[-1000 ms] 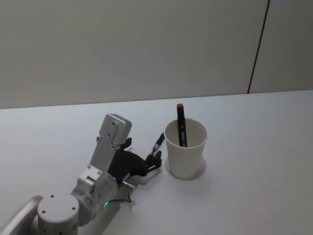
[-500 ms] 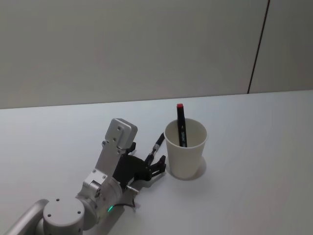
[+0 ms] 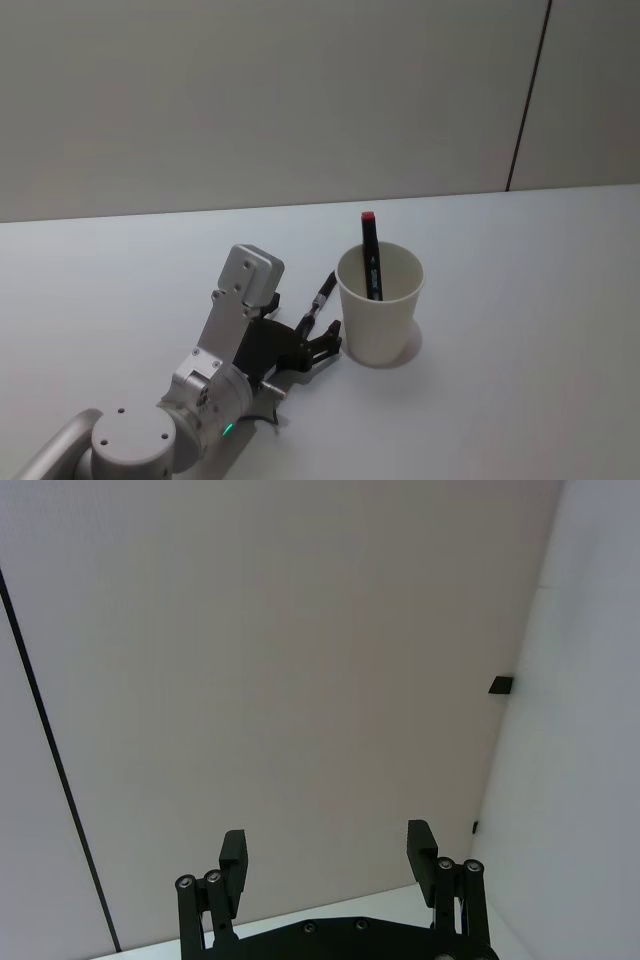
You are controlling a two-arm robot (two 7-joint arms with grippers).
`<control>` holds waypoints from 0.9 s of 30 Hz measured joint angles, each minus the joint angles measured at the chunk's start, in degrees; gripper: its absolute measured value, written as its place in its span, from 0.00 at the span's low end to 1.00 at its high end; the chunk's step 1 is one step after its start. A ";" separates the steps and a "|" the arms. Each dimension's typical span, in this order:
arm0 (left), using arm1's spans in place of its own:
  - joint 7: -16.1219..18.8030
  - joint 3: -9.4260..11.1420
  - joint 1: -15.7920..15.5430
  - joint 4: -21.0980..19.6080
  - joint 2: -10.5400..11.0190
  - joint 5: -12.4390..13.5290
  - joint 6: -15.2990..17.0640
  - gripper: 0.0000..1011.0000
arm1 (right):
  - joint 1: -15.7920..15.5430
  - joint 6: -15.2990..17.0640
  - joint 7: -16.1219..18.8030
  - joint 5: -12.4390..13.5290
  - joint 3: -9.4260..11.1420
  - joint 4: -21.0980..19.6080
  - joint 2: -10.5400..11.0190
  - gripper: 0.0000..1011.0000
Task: Place the pen into the pen holder.
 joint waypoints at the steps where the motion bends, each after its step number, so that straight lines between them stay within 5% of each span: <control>1: 0.00 0.01 0.01 0.00 -0.01 0.01 0.00 0.99 | 0.00 0.00 0.00 0.00 0.00 0.00 0.00 0.99; 27: -0.26 0.03 0.07 0.06 -0.14 0.14 0.07 0.99 | 0.00 -0.01 0.00 0.00 0.00 0.00 0.00 0.99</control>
